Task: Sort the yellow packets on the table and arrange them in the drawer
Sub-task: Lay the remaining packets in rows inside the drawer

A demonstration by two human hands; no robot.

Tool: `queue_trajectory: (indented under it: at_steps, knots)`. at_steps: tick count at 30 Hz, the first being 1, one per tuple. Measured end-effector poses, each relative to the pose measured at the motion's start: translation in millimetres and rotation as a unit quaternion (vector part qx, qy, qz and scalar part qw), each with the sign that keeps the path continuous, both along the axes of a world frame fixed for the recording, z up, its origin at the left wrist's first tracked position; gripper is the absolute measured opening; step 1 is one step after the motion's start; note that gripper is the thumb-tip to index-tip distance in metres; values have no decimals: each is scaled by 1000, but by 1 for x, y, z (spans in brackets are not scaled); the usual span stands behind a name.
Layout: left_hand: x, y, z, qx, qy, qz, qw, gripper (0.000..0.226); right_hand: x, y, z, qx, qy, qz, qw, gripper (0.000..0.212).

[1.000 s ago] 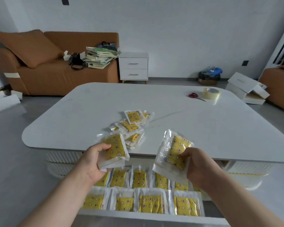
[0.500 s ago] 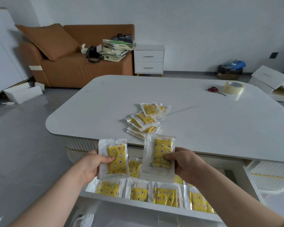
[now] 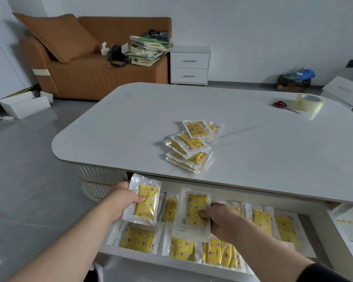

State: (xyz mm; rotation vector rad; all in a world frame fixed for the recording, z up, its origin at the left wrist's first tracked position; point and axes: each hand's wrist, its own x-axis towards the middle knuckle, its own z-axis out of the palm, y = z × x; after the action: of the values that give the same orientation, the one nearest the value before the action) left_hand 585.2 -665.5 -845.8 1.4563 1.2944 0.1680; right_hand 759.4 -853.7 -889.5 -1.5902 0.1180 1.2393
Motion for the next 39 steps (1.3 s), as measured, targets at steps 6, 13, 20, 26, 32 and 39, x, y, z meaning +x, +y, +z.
queue_trajectory:
  at_steps: [6,13,20,26,32,39]
  knots:
    - [22,9,-29,3,35,6,999,23,7,20,-30,-5,46,-19,999,22]
    - [36,17,-57,24,67,17,997,52,9,53,-38,-18,54,-12,998,21]
    - [39,13,-69,120,130,-6,984,22,2,68,-40,-19,66,-1,998,18]
    - [36,7,-76,202,195,-46,959,50,2,65,-37,-7,75,-3,997,16]
    - [40,1,-76,236,245,-62,938,52,3,60,-39,-18,75,-9,997,19]
    - [40,0,-79,276,250,-95,923,55,-2,68,-47,-69,-1,33,997,16]
